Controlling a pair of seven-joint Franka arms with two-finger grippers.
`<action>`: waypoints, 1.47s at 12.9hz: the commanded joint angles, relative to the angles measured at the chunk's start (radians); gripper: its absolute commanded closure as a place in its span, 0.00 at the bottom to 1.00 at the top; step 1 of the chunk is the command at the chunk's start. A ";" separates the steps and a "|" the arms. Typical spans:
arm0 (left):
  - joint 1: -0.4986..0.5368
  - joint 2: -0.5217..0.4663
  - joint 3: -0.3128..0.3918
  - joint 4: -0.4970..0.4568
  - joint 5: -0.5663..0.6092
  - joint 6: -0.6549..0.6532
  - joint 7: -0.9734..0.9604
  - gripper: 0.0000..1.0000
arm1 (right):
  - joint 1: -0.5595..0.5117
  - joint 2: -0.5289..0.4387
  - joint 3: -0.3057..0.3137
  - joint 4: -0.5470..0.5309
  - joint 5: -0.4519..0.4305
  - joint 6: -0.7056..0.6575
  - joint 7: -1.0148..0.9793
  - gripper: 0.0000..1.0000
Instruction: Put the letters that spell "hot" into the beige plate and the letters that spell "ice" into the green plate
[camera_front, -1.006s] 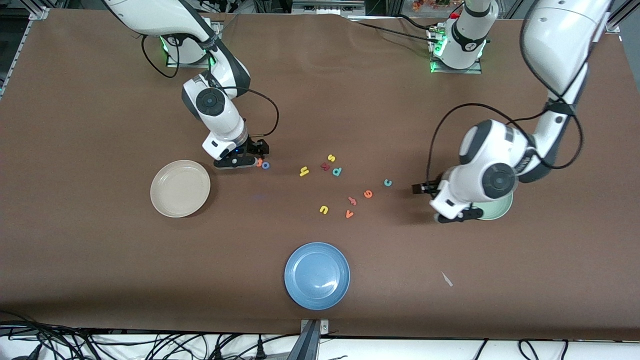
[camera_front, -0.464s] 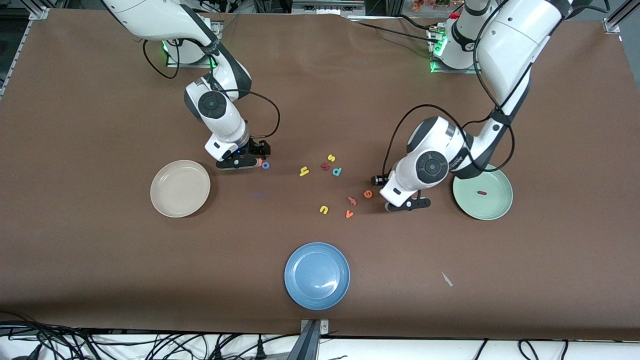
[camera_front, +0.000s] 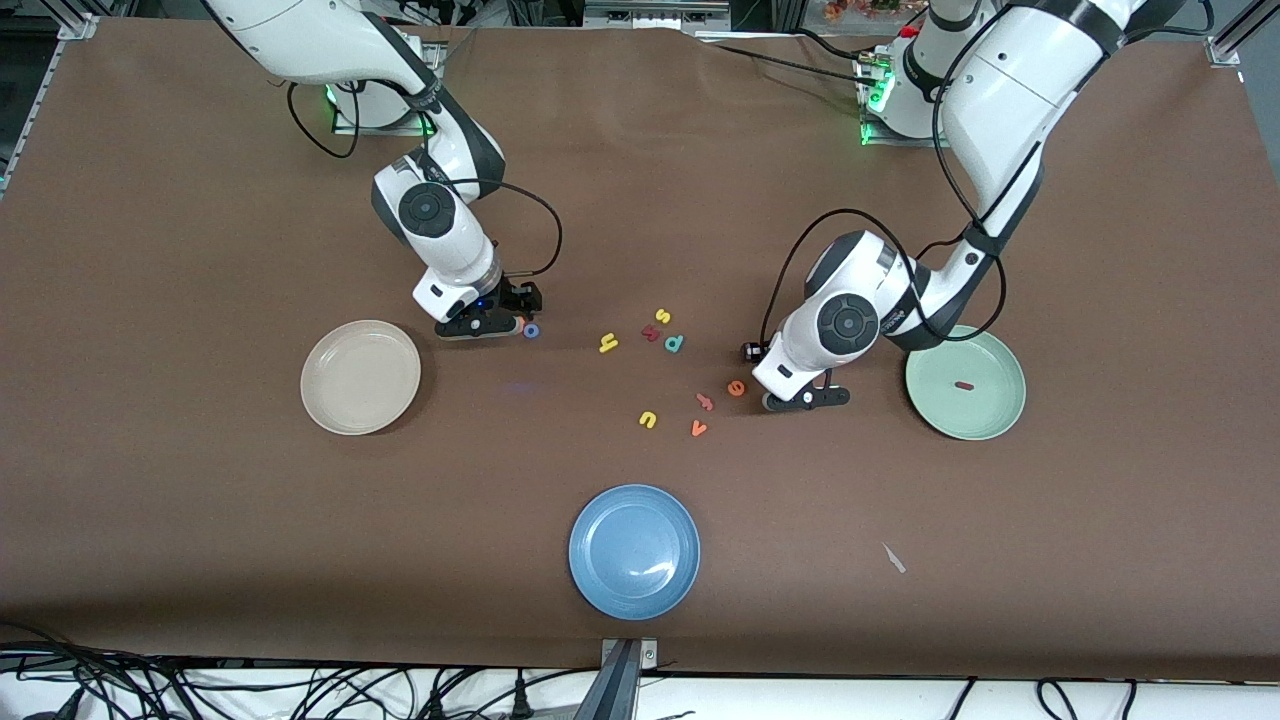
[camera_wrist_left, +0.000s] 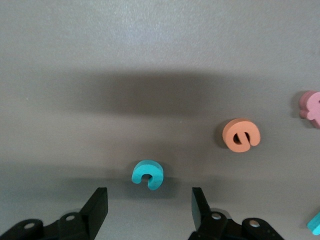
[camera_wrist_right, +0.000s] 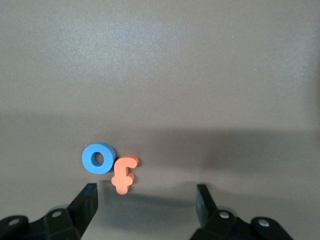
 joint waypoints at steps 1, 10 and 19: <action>-0.008 0.001 0.007 -0.009 0.025 0.015 -0.009 0.31 | -0.005 0.004 0.008 -0.009 -0.039 0.032 0.027 0.25; -0.006 0.016 0.012 -0.009 0.053 0.040 -0.014 0.51 | -0.005 0.002 0.008 0.000 -0.056 0.033 0.025 0.55; -0.005 0.013 0.012 -0.006 0.054 0.029 -0.016 0.95 | -0.005 0.019 0.008 0.014 -0.074 0.064 0.025 0.55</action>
